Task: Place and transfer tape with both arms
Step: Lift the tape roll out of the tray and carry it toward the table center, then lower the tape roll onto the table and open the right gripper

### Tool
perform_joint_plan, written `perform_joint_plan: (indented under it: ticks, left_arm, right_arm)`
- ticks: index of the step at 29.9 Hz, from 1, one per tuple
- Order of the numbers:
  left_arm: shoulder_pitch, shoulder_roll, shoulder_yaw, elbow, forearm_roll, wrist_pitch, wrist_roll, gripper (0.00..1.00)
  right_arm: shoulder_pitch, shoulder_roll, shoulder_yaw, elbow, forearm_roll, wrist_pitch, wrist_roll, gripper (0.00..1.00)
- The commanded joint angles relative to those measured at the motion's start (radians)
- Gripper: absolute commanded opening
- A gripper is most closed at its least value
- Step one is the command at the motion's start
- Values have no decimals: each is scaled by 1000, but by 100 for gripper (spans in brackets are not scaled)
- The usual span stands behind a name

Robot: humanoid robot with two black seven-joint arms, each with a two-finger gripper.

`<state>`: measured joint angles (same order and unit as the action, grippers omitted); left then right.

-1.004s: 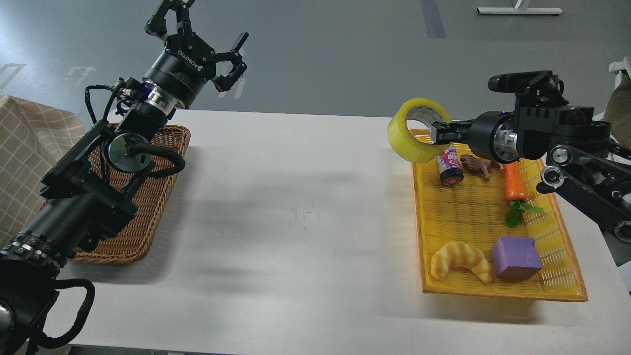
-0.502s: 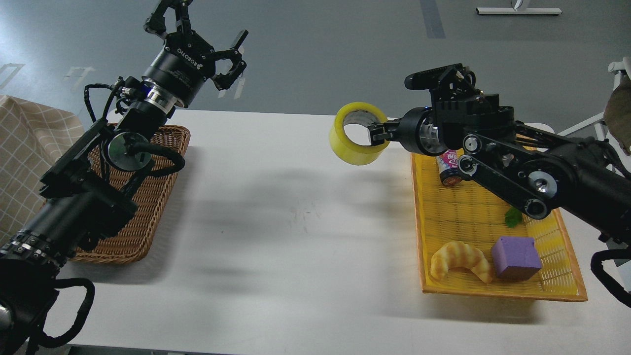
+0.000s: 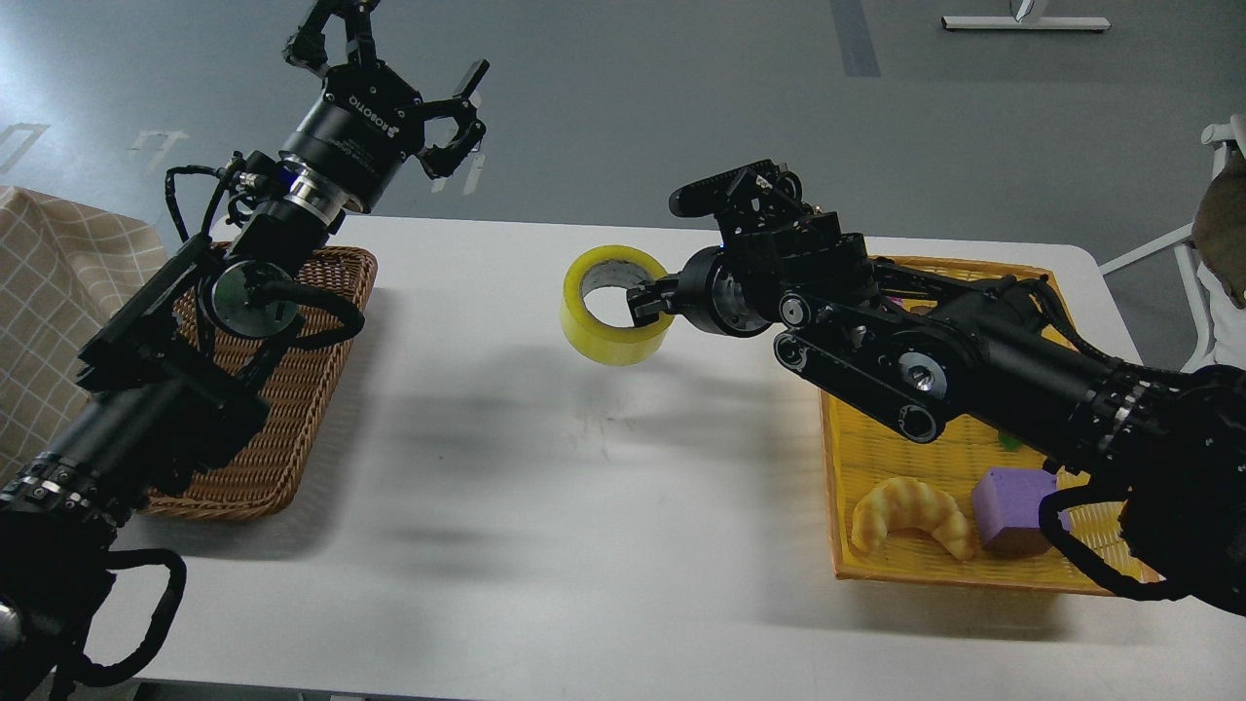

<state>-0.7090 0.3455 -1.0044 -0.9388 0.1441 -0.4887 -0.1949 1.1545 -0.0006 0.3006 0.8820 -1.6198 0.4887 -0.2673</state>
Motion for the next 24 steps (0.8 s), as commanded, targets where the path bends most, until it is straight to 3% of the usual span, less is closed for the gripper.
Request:
perform_joint_plan:
  ticks: [1,24]
  left_arm:
    - [0,1,1,0,0,0,0,98]
    - [3,6,0,-2,0,0,0,98]
  right_arm:
    - [-6,1,-3,-26,1,0,0,0]
    - [-64,1,-40,22,11,0,2,0]
